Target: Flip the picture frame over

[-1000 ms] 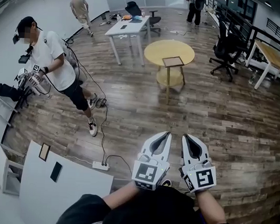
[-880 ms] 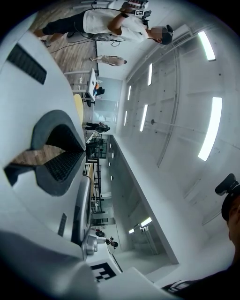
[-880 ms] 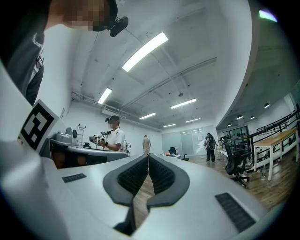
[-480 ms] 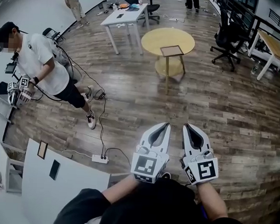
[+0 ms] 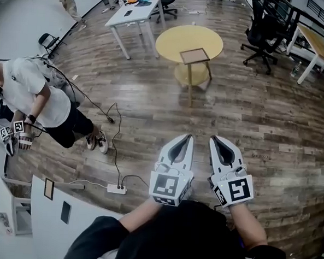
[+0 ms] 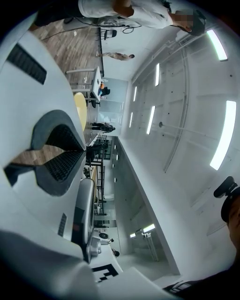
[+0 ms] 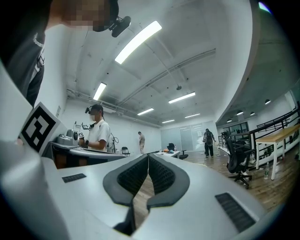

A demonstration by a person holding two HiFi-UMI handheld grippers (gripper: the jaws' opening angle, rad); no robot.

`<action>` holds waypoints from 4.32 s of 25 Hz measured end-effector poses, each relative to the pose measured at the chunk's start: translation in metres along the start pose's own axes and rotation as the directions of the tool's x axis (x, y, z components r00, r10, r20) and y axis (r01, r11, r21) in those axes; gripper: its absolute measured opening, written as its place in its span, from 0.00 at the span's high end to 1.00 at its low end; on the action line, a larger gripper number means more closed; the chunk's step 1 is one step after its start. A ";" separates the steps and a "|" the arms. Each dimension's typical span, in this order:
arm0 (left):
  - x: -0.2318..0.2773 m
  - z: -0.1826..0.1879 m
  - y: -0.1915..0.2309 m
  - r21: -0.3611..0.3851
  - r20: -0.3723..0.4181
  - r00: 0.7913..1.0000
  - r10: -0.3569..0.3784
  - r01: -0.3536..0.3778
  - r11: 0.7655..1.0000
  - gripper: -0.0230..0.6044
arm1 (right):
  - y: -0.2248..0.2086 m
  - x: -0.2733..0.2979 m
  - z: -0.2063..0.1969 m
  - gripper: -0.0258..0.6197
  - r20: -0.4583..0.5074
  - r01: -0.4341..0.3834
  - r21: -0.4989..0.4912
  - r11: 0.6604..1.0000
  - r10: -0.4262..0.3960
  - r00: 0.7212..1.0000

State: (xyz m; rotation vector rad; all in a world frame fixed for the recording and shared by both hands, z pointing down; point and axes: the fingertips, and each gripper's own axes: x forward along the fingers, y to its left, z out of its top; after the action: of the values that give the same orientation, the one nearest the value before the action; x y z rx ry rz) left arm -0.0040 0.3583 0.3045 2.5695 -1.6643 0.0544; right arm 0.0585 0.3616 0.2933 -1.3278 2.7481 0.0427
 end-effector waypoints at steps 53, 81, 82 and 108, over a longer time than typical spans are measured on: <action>0.400 0.014 0.192 0.037 -0.072 0.995 0.071 -0.069 0.997 0.93 | -0.289 0.363 -0.050 0.93 -0.028 -0.059 0.054 0.997 0.061 0.998; 0.584 0.009 0.391 -0.035 -0.077 0.997 -0.031 0.028 0.999 0.93 | -0.388 0.602 -0.099 0.93 -0.165 0.056 -0.045 0.997 -0.062 0.984; 0.588 0.007 0.396 -0.035 -0.082 0.996 -0.032 0.029 0.999 0.93 | -0.392 0.606 -0.101 0.93 -0.171 0.060 -0.043 0.997 -0.066 0.983; 0.733 0.011 0.449 -0.006 -0.098 0.986 0.132 -0.133 0.991 0.93 | -0.446 0.701 -0.182 0.93 -0.436 -0.425 -0.269 0.864 0.285 0.854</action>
State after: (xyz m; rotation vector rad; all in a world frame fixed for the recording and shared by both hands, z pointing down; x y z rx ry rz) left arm -0.1133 -0.4923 0.3679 2.4025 -1.7903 0.1740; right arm -0.0379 -0.4744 0.4161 -0.9252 3.4318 0.3644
